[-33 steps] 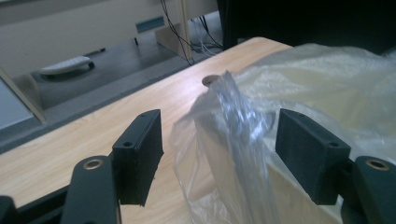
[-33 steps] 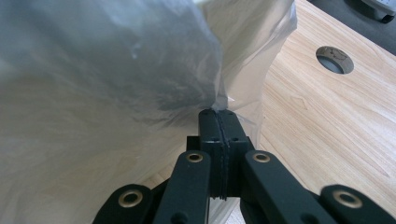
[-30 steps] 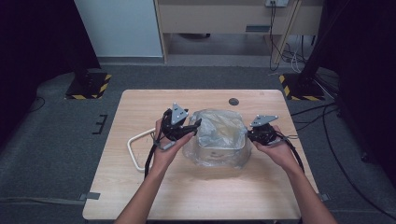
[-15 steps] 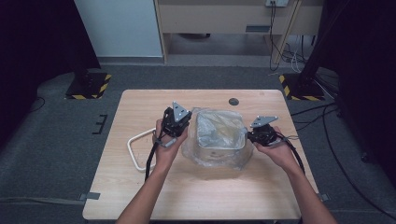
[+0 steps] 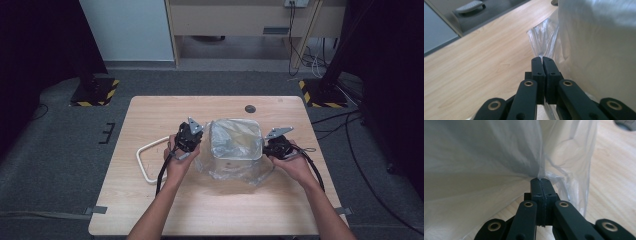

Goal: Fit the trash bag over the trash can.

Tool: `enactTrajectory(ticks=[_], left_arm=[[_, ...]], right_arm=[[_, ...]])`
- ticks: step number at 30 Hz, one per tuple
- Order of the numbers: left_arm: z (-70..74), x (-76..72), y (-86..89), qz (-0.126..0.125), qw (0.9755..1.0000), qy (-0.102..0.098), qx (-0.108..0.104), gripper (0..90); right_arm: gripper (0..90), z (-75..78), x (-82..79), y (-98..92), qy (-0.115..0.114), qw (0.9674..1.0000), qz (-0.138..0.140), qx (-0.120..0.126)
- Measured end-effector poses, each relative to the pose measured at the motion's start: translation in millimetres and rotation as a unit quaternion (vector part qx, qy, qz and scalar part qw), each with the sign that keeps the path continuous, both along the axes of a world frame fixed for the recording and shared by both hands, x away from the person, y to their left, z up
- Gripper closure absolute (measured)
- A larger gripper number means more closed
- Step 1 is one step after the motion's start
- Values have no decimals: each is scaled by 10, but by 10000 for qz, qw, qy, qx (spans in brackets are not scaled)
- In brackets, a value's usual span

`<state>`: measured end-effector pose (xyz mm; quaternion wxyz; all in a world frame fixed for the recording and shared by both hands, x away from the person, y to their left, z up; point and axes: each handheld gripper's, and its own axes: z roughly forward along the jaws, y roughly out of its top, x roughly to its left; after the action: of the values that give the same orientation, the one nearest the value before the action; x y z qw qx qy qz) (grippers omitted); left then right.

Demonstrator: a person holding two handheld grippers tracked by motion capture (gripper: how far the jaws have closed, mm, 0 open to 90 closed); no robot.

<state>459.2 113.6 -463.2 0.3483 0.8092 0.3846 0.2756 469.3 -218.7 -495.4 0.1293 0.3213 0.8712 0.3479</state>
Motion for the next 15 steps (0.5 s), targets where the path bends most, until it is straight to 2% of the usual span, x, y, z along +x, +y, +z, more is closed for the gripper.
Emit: enactTrajectory(ticks=[5,15], left_arm=[[-54,-35,-15,-41,10000,65,-10,883],[-190,-81,-58,-107,9997,211,-17,882]], right_arm=[[900,-44,2,6,156,9998,4,92],[900,-170,-17,48,470,9988,6,96]])
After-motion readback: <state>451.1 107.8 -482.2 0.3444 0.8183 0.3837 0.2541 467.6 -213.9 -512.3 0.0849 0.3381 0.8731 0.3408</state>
